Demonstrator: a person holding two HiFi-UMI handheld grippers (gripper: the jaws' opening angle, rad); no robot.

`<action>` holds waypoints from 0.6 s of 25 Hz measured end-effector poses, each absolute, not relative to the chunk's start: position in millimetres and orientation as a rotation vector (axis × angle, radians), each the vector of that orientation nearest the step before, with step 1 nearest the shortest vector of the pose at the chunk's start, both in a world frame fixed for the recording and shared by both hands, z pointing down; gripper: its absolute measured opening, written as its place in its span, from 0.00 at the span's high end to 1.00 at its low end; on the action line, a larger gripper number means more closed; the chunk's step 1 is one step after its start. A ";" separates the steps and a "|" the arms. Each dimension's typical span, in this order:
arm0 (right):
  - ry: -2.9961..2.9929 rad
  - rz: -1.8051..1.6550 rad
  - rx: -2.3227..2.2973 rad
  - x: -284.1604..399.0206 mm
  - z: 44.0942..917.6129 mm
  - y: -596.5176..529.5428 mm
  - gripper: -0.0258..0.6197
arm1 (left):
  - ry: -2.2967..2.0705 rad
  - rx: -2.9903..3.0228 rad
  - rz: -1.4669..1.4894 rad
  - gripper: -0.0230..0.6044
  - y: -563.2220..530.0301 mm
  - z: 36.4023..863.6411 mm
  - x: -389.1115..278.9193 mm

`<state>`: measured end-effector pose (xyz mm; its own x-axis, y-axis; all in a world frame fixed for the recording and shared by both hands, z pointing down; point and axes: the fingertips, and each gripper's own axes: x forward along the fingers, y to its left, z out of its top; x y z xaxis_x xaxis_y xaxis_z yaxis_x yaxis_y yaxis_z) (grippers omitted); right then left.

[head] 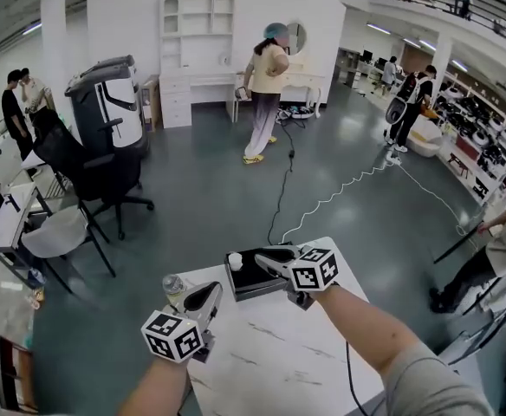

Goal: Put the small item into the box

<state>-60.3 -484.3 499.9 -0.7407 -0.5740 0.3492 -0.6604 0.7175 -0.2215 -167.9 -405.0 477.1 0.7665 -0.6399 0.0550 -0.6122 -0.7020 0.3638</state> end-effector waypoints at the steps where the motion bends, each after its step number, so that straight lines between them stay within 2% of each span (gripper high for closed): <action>1: -2.668 0.485 0.993 -62.0 497.0 -480.4 0.87 | -0.958 2.602 -0.106 0.96 -401.0 474.4 -172.6; 9: -2.685 0.482 1.005 -54.7 478.6 -434.9 0.94 | -1.047 2.559 -0.138 0.96 -358.0 449.8 -206.5; 15: -2.699 0.447 0.917 -22.7 473.7 -396.0 0.95 | -1.152 2.512 -0.157 0.96 -320.4 442.0 -193.3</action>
<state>-22.7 -396.0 473.7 -0.7686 -0.5458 0.3337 -0.6243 0.7538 -0.2049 -193.3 -320.4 442.0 0.6592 -0.7502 0.0525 -0.7087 -0.5964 0.3768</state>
